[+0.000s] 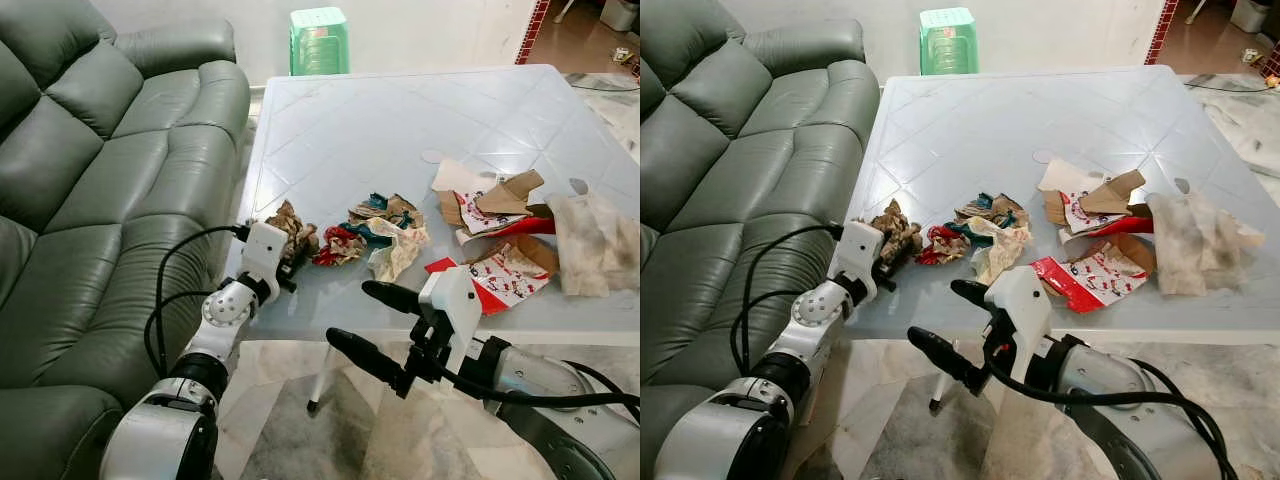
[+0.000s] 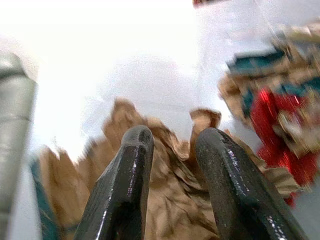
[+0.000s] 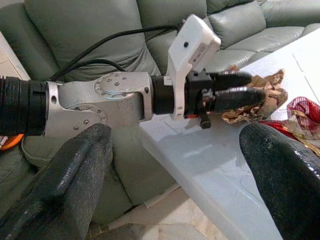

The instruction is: Picking trash to rubbish bin

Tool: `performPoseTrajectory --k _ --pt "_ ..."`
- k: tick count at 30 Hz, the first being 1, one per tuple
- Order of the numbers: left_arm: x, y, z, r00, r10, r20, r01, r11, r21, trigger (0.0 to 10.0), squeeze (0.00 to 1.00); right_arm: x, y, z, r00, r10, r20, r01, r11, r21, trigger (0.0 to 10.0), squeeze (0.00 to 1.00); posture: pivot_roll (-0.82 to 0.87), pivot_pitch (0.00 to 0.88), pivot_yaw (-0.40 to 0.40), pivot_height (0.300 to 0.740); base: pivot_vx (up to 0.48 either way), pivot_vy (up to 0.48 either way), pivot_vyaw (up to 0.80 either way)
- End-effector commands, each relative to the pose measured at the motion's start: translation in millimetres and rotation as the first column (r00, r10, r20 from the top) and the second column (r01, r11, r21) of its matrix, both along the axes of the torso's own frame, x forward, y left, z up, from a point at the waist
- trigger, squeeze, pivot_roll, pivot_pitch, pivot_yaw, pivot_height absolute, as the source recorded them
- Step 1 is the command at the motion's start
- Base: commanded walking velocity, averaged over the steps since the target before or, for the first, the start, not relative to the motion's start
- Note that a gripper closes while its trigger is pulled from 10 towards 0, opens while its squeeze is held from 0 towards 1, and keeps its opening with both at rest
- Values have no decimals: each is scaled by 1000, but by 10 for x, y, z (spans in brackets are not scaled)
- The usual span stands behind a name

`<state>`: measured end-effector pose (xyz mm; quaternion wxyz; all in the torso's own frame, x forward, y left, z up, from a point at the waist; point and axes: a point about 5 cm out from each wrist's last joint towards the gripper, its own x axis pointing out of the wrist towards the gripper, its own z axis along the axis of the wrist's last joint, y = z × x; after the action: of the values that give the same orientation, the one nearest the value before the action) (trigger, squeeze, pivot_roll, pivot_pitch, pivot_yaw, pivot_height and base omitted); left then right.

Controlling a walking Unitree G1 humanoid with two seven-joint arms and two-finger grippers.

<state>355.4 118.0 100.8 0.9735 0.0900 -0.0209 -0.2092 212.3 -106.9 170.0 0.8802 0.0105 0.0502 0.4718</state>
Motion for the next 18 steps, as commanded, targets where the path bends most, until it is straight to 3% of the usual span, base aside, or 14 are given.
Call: performPoseTrajectory --k 1,9,13,16,17,18 --pt "9 15 73 998 19 61 -20 1000 1 0 0 16 22 57 999 3 38 -2 1000 -4 10000 0 -218 77 51 740 0 0 0" --pt "-13 8 294 958 85 273 -88 996 -3 0 0 134 21 92 994 -65 85 65 998 -1 10000 0 -201 76 49 740 0 0 0" --pt "-8 29 565 886 148 439 -151 988 -28 0 0 241 -22 125 979 -151 138 152 988 -1 10000 0 -193 74 48 740 0 0 0" --pt "-27 17 818 808 175 562 -177 983 -51 0 0 341 -65 158 956 -224 188 229 974 -2 10000 0 -186 71 46 740 0 0 0" --pt "-48 8 938 765 186 616 -189 980 -60 0 0 387 -83 173 943 -257 212 264 965 -2 10000 0 -183 70 46 740 0 0 0" --pt "-55 5 975 752 189 632 -192 979 -65 0 0 400 -88 177 938 -268 218 274 962 0 10000 0 -183 70 46 740 0 0 0"
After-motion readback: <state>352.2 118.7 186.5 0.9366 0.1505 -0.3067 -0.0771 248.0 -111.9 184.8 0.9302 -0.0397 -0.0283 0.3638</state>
